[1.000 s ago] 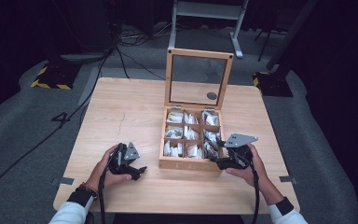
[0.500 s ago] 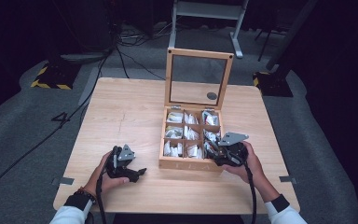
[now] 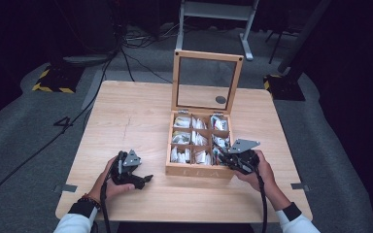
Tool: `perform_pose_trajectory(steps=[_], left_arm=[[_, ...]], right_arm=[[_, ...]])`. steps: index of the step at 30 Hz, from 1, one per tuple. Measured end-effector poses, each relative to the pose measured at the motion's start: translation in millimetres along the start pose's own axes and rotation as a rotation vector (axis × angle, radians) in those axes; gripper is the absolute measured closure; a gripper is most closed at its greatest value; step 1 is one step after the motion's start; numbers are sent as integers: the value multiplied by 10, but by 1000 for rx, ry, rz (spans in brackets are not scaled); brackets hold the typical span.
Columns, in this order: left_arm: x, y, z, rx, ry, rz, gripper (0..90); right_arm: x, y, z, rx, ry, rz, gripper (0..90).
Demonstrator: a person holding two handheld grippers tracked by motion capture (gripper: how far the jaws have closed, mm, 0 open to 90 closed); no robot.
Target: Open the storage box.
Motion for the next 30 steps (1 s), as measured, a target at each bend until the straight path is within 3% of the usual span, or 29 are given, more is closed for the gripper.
perform_pose_trajectory(steps=[10,21,30], left_arm=[[-1,-1,0,-2,0,-2,162],[2,0,-3,-1,1,-3,162],[3,-1,-3,-4,0,-4,162]], right_arm=[[132,74,28,-55,92,29,871],[214,104,97,-75,161,63,876],[292,111,165,-76,203,51,876]])
Point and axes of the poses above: each handheld gripper's, and its own axes: x roughly backward along the jaws, z roughly out of its top, y roughly to its right, the point moved 10 cm from there along -x, roughly forward along the jaws, and after that the axes turned 5 degrees about -z, right-handed, at the moved point
